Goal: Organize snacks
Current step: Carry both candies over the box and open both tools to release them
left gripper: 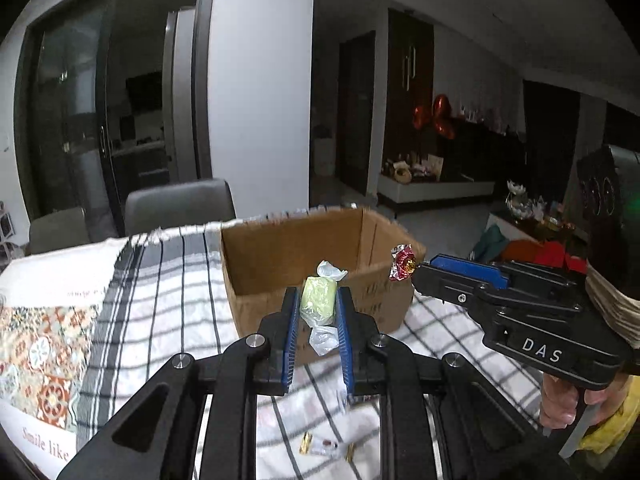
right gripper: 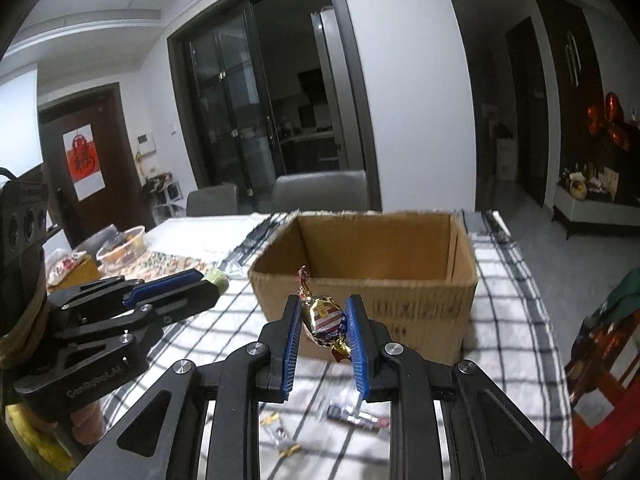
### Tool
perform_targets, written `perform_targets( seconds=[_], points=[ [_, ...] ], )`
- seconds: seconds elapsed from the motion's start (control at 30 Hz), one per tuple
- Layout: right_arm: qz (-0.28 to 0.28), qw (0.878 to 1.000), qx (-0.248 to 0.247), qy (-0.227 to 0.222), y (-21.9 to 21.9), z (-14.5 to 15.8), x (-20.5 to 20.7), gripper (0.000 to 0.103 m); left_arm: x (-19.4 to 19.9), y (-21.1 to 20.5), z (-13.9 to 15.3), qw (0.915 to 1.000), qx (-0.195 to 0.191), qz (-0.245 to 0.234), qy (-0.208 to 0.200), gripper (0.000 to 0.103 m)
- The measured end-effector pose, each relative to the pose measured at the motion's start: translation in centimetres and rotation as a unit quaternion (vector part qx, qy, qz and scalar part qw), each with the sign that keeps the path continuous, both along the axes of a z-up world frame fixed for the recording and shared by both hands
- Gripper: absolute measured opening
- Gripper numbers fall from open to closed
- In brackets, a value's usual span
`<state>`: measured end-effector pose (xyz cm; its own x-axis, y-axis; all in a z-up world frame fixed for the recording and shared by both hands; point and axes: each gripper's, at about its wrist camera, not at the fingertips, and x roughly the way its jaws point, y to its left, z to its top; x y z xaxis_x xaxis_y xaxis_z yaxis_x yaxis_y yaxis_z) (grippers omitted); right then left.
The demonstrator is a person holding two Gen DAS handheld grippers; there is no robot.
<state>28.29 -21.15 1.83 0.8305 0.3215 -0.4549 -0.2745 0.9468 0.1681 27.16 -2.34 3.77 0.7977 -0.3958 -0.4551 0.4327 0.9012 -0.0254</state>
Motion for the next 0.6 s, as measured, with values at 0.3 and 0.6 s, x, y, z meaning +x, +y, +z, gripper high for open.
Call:
perform_targets(
  seconds=[0.3, 0.6],
  points=[
    [-0.006, 0.999, -0.019, -0.026, -0.4, 2.3, 2.3, 0.024, 2.3, -0.3, 1.9, 0.9997, -0.006, 0.008, -0.020, 0.019],
    [-0.002, 0.999, -0.020, -0.026, -1.3, 2.7, 5.4, 0.024, 6.1, -0.9, 2.1, 0.9997, -0.014, 0.014, -0.011, 0.019]
  ],
)
